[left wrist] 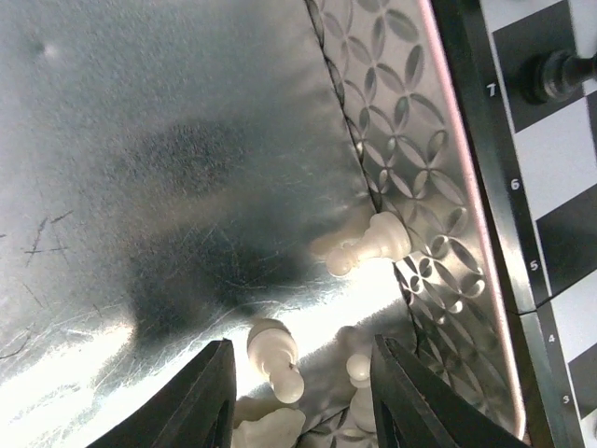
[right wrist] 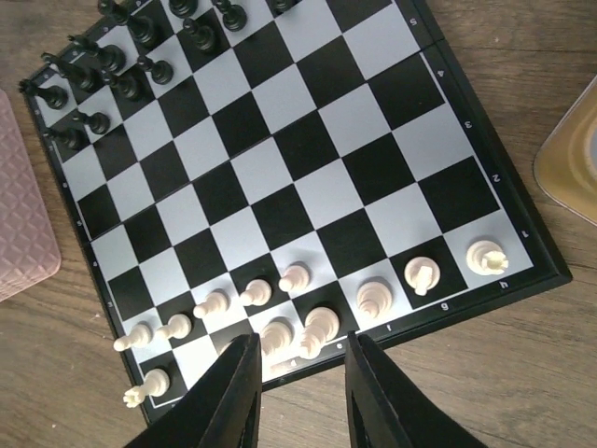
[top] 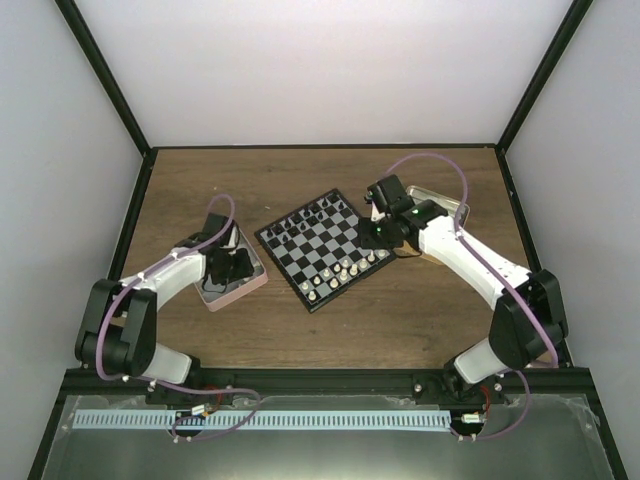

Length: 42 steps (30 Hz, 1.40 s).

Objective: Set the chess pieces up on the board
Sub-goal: Pick up the chess piece from the storage box.

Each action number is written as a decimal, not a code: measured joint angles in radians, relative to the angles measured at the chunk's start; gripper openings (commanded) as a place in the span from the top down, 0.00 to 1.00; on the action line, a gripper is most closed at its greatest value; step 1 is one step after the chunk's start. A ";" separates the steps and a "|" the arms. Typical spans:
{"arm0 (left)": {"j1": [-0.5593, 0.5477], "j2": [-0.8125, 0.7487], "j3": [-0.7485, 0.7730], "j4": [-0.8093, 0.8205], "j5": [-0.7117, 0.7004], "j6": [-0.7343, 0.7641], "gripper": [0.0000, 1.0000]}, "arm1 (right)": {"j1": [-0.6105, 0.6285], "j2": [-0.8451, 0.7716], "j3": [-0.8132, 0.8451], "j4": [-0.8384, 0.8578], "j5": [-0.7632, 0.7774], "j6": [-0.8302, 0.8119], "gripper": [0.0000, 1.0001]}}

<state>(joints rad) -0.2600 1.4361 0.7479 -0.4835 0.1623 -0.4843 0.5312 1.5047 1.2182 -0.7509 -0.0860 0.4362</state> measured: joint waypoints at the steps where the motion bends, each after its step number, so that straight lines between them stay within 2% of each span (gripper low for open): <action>1: 0.002 0.010 0.005 -0.003 0.003 0.002 0.58 | 0.000 -0.006 -0.005 0.009 -0.006 0.003 0.74; 3: 0.008 0.029 0.014 -0.013 0.009 0.006 0.61 | 0.000 -0.016 -0.017 0.020 -0.017 0.007 0.74; 12: 0.031 0.069 0.028 -0.036 0.026 0.013 0.87 | 0.000 -0.033 -0.061 0.051 -0.034 0.016 0.74; 17: 0.033 0.077 0.043 -0.032 0.006 0.011 0.96 | 0.000 -0.040 -0.061 0.064 -0.037 0.018 0.74; 27: 0.043 -0.006 0.056 -0.004 -0.094 -0.014 0.96 | 0.000 -0.042 -0.072 0.079 -0.043 0.022 0.74; 35: 0.041 -0.043 0.124 -0.038 -0.016 0.043 0.96 | 0.000 -0.069 -0.100 0.108 -0.057 0.038 0.74; 39: -0.018 -0.051 0.217 -0.095 0.021 0.092 0.96 | 0.000 -0.118 -0.128 0.136 -0.040 0.063 0.73; 42: -0.126 -0.047 0.314 -0.155 0.046 0.128 0.96 | 0.000 -0.171 -0.155 0.159 -0.009 0.091 0.72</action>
<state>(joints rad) -0.3862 1.3895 1.0618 -0.6384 0.2081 -0.3565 0.5312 1.3342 1.0634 -0.5919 -0.0952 0.5270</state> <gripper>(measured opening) 0.086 0.269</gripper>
